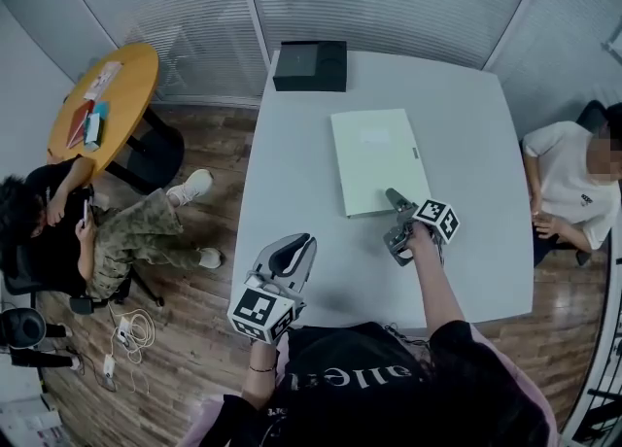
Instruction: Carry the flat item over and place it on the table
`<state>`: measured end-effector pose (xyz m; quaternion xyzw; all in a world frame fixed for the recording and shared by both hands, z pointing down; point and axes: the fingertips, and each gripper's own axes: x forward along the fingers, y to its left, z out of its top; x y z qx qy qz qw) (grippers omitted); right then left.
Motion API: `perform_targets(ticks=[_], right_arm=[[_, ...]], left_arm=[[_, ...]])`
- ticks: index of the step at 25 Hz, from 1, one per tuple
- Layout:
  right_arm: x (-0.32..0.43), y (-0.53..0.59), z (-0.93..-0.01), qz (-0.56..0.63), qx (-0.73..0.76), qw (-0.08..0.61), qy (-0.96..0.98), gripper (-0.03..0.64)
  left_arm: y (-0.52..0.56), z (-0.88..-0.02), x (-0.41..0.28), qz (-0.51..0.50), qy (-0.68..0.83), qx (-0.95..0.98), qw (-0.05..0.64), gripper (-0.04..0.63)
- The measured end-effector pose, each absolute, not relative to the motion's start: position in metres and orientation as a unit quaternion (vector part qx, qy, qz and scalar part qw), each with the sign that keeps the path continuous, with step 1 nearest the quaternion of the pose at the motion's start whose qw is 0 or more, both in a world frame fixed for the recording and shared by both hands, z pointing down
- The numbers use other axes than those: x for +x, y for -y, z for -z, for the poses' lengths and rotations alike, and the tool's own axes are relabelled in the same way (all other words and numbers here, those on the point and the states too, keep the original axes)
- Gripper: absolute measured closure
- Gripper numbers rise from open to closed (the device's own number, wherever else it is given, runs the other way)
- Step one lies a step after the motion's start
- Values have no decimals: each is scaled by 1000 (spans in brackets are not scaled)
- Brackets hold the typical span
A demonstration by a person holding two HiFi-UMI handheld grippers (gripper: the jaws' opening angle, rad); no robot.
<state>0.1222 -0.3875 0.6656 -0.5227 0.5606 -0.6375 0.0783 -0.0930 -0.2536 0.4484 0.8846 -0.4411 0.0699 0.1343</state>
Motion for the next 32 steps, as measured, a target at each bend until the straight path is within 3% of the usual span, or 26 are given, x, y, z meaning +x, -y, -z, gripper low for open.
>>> perform_targets(ticks=[13,19,21,27,32], right_arm=[[105,300,-556,572,-394,101,-712,236],[100,245,-507,508,-347,88,-783,305],[101,228,-498,483,-343,75,-802,393],[107,172,-480,427,-332,48,-839,497],[115,133,-461,377,-330,64,-863,537]], left_arm=[[217,-438,-60,-70,427,893,122,540],[187,-433,-37,-71,418,898,117,540],[175,-431,-30,-74,416,899,113,540],[138,-430,-9,-78,414,901,105,540],[105,-428,0,-75,419,899,106,540]])
